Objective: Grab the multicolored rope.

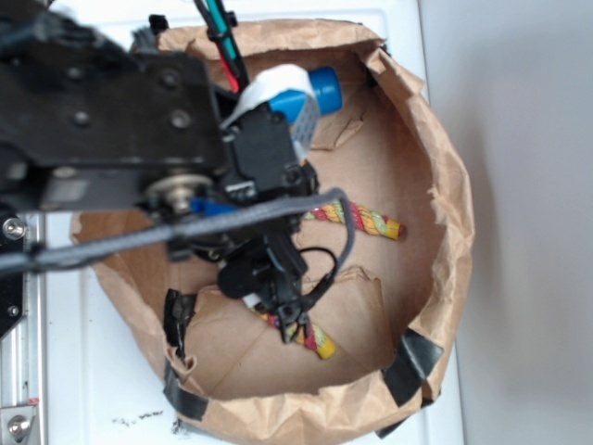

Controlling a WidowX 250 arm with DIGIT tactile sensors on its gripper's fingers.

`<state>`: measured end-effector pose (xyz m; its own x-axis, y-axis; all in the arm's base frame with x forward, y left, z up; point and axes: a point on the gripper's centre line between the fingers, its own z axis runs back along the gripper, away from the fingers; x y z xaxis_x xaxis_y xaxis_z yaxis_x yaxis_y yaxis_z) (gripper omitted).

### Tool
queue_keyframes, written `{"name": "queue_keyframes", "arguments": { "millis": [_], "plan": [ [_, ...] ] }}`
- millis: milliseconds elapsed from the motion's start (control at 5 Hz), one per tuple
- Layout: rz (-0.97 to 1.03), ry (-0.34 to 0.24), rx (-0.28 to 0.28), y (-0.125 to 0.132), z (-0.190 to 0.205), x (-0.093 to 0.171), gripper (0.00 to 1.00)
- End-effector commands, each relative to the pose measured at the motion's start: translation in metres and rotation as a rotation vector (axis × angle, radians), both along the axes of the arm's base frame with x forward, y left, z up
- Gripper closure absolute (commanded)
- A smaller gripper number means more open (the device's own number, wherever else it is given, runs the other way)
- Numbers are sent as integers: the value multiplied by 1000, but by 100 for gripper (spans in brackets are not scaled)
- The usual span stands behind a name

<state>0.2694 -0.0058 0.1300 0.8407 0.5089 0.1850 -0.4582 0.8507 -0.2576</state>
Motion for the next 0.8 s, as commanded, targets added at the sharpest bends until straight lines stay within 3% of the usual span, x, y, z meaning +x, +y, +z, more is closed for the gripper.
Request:
{"name": "queue_keyframes", "arguments": {
  "millis": [0,200,600],
  "plan": [
    [-56,-42,155,18,-16,23,0],
    [-94,-45,231,19,-31,29,0],
    [-131,-22,213,26,-65,33,0]
  ]
}}
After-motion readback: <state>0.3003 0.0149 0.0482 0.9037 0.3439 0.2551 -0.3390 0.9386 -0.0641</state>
